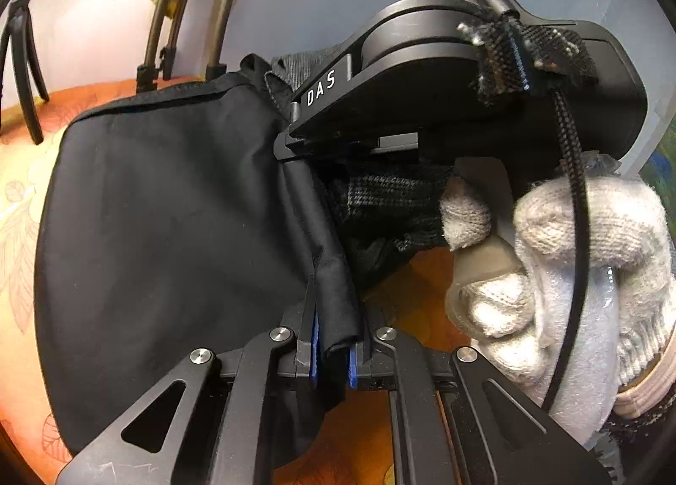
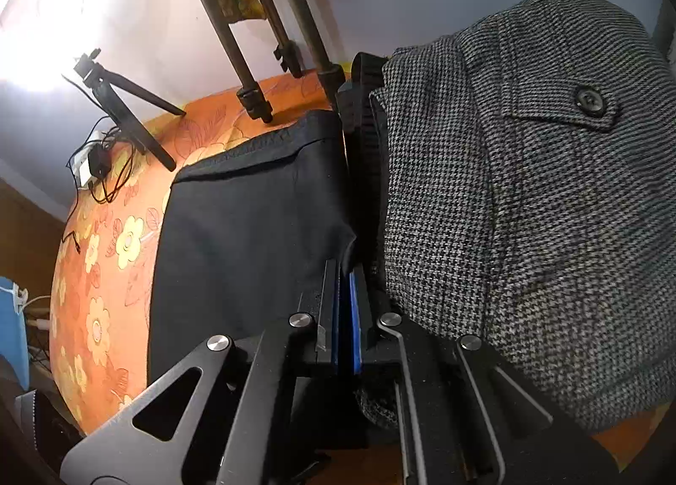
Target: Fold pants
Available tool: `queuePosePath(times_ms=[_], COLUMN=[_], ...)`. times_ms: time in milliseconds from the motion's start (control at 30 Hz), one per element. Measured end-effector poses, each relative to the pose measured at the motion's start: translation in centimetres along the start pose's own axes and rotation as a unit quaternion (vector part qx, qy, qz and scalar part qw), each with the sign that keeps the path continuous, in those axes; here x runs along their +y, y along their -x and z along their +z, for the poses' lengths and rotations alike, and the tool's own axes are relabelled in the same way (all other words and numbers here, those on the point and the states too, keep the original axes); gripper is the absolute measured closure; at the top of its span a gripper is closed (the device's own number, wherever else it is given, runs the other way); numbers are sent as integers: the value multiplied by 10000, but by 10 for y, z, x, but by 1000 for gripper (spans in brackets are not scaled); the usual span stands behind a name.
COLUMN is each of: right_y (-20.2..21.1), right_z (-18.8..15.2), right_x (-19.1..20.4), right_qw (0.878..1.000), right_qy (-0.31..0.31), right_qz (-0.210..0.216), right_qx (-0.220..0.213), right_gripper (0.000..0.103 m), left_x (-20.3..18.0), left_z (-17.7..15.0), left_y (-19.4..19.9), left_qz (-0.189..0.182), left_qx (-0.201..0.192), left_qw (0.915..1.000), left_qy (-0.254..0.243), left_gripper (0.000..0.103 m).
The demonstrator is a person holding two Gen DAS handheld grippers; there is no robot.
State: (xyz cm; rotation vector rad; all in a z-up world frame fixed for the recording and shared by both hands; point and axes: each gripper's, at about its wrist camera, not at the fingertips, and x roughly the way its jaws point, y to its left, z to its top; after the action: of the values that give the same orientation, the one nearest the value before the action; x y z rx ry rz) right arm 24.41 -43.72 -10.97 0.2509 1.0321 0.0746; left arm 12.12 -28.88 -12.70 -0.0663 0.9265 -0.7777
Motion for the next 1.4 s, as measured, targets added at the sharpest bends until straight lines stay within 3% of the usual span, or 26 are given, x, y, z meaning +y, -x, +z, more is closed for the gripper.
queuePosePath(times_ms=[67, 200, 267, 367, 500, 600, 700, 833, 900, 933, 1067, 1200, 1400], right_y=[-3, -3, 5, 26, 58, 72, 69, 50, 36, 31, 19, 19, 12], right_z=[0, -1, -3, -10, -30, -50, -64, -78, -77, -76, -71, -72, -79], right_x=[2, 7, 9, 7, 5, 9, 22, 17, 10, 7, -7, -12, -9], right_qw=[10000, 9997, 9995, 9992, 9977, 9955, 9955, 9976, 9983, 9987, 9998, 9990, 9984], right_qy=[40, 230, 290, 285, 178, 260, 542, 546, 506, 454, 127, 208, 373], right_qz=[-14, -19, 44, 146, 402, 543, 312, 4, -128, -131, 142, 392, 388], right_qx=[-3, -11, -75, -230, -524, -726, -717, -419, -252, -185, -1, 89, 176], right_gripper=[99, 98, 95, 93, 58, 58, 59, 59, 59, 59, 58, 49, 47], left_x=[-2, -21, -26, -25, -6, 6, 28, 55, 70, 76, 89, 103, 108], left_z=[2, -7, -14, -18, -17, -21, -15, -10, -7, -5, -1, 4, -2], left_y=[2, 14, 29, 53, 79, 95, 85, 76, 72, 70, 57, 39, 25], left_qz=[27, 70, 88, 165, 393, 623, 948, 1089, 1158, 1211, 1391, 1302, 1182], left_qx=[98, 254, 260, 219, 106, -1, 43, 170, 171, 132, 166, 289, 300], left_qw=[9999, 9985, 9975, 9968, 9967, 9963, 9943, 9939, 9927, 9918, 9888, 9883, 9896], left_qy=[-49, -479, -644, -751, -702, -594, -492, -34, 286, 394, 514, 742, 764], left_gripper=[88, 84, 76, 75, 75, 75, 75, 74, 54, 49, 49, 47, 47])
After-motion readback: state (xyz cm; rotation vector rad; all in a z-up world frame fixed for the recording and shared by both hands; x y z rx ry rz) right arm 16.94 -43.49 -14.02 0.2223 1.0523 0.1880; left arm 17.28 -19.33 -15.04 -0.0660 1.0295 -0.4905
